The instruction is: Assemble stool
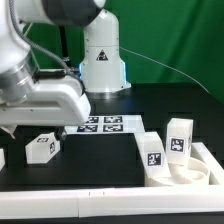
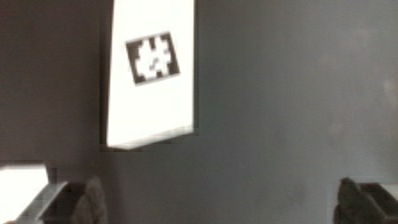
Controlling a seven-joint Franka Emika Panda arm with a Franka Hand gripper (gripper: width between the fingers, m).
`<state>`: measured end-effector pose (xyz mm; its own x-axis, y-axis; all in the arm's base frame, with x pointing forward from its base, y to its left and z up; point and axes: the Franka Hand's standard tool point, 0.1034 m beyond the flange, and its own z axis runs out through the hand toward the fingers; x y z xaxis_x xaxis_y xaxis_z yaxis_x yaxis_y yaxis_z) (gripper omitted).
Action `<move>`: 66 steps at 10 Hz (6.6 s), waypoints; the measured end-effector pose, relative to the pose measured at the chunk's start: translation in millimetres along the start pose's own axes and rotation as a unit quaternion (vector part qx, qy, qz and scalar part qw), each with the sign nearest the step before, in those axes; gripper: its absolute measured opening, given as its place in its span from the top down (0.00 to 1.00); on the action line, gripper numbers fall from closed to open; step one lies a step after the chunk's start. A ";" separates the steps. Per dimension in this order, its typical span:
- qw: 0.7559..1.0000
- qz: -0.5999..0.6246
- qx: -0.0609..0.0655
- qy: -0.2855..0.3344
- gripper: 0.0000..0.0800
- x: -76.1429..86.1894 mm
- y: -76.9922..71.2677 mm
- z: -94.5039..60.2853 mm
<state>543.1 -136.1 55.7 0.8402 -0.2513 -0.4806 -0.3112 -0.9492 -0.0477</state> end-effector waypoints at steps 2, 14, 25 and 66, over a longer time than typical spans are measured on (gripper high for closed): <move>0.999 0.000 0.002 -0.042 0.19 -4.0 -0.1 7.9; 0.979 0.015 0.004 -0.202 0.19 -11.8 26.4 42.9; 0.979 0.023 0.006 -0.202 0.60 -10.8 33.5 46.6; 0.860 0.134 0.131 0.474 0.60 -39.1 -261.8 -78.1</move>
Offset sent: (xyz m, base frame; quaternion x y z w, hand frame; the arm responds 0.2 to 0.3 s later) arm 0.0000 0.0000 0.0000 0.0000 -0.1938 0.0000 0.9810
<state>626.4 107.4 155.4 0.6691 -0.6133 0.4197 -0.5344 -0.7895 -0.3018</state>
